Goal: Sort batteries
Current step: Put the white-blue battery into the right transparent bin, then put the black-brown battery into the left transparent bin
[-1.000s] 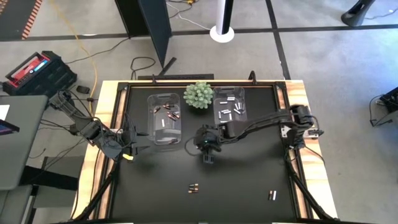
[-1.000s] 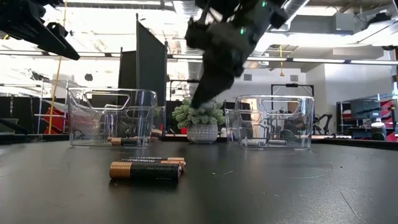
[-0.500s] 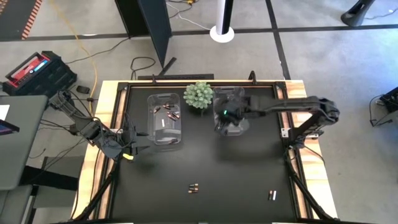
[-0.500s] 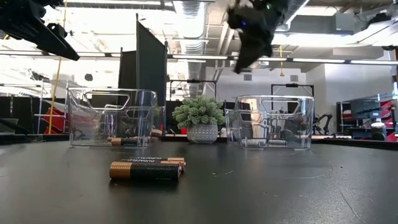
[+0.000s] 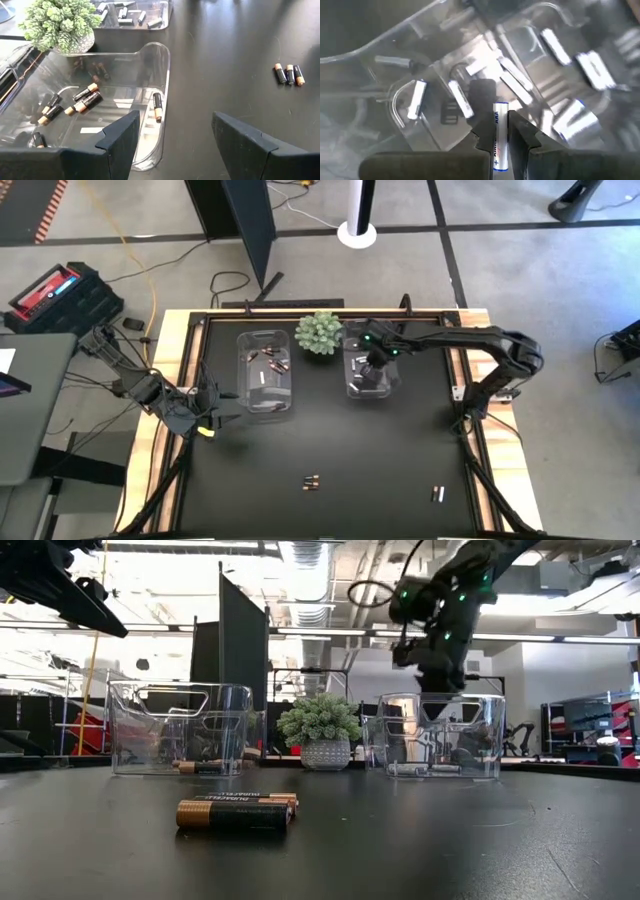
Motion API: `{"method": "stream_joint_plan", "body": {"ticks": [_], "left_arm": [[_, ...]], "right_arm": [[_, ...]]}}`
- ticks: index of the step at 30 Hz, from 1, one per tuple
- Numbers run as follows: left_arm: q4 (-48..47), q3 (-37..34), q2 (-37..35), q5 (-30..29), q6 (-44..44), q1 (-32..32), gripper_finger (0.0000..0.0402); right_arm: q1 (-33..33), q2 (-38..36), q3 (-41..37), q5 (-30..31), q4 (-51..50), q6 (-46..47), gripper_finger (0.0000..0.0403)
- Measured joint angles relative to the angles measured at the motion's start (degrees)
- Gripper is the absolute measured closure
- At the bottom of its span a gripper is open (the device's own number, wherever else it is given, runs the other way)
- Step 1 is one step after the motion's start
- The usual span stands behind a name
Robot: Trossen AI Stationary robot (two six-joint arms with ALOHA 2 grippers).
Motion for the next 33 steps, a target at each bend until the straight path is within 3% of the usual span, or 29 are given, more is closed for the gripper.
{"method": "stream_joint_plan", "body": {"ticks": [7,12,26,33], "left_arm": [[0.1,0.0,0.0,0.0,0.0,0.0,0.0156],[0.0,0.0,0.0,0.0,-1.1,0.0,0.0156],[0.1,0.0,0.0,0.0,-3.8,0.0,0.0156],[0.1,0.0,0.0,0.0,-4.6,0.0,0.0156]], "right_arm": [[0.7,9.7,1.0,-1.7,0.3,-11.0,0.0353],[0.3,14.3,2.5,-2.0,-1.3,-12.9,0.0351],[-1.1,12.5,5.5,-1.9,-2.1,-17.2,0.0274],[-2.7,12.5,10.8,-1.9,-10.0,-15.2,0.0235]]}}
